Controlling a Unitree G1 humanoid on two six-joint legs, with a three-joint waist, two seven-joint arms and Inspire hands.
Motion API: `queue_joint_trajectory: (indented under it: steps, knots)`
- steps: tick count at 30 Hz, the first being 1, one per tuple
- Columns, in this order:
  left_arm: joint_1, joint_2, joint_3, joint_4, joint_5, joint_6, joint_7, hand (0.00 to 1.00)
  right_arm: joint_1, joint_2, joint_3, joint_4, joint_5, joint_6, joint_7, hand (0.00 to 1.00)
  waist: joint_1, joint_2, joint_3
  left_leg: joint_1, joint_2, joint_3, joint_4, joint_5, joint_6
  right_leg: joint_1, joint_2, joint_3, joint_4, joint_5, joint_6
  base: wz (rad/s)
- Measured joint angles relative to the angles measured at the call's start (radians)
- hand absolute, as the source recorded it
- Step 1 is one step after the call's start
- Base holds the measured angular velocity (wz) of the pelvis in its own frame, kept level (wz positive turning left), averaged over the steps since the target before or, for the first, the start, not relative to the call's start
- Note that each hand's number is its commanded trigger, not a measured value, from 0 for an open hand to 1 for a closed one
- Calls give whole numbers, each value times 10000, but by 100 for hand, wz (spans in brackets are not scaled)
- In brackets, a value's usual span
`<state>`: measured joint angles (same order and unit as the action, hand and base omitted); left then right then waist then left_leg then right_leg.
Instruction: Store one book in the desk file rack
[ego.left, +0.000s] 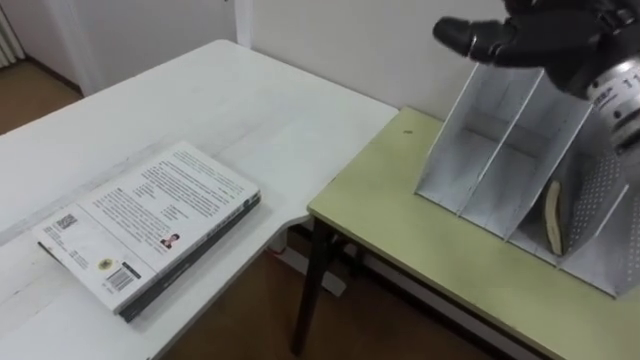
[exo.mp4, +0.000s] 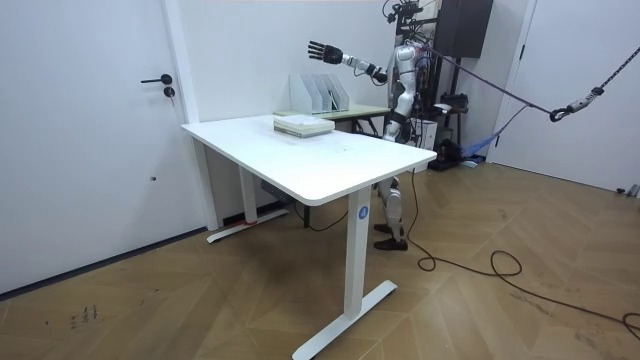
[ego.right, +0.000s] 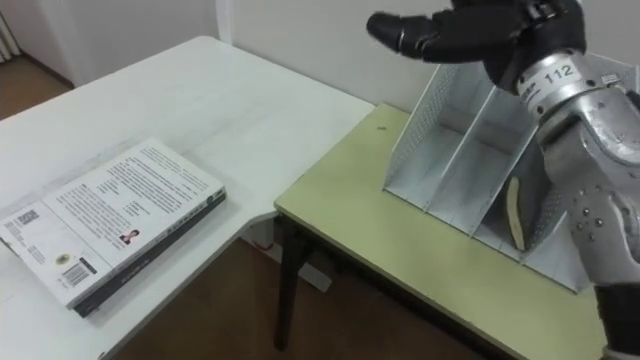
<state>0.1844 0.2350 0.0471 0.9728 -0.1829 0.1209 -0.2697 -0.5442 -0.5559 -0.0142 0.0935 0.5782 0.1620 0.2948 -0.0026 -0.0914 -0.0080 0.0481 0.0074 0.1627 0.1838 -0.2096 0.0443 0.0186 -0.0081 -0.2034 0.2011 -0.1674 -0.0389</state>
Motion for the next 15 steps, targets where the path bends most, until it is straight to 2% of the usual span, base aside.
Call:
queue_joint_trajectory:
  steps: [3, 5, 9, 13, 15]
  knots:
    - [-90, 196, -121, 163, -1, -55, -82, 0, 786, -1, 132, 45, -785, 22, 957, 0, 46, -129, 74, -45, 4, -34, 56, 0, -2, 16, -9, -47, 7, 1, -1, 4]
    - [-176, 296, -122, 306, -5, -88, -93, 0, 1132, -4, 354, 25, -1266, 40, 1532, 0, 54, -148, 79, -54, 4, -54, 51, -6, -4, 26, -24, -121, 8, 1, 0, 6]
    - [-237, 363, -122, 361, -18, -119, -280, 0, 2503, -4, 503, -77, -2511, 61, 2953, 0, 245, -154, 75, -130, 4, -109, 52, -26, -12, 28, -36, -220, 11, 1, 0, 4]
    - [-458, 401, -270, 522, -22, -118, -437, 0, 3696, -3, 876, 6, -3517, 143, 4118, 0, 419, -60, 130, -214, 3, -117, 138, -29, -9, -37, -42, -223, 16, 1, 0, 0]
    - [-724, 418, -412, 854, -17, -113, -495, 0, 3977, -1, 1187, 324, -3912, 138, 4631, 0, 476, 20, 165, -186, 5, -111, 140, -27, -12, -31, -38, -209, 15, 2, -2, 0]
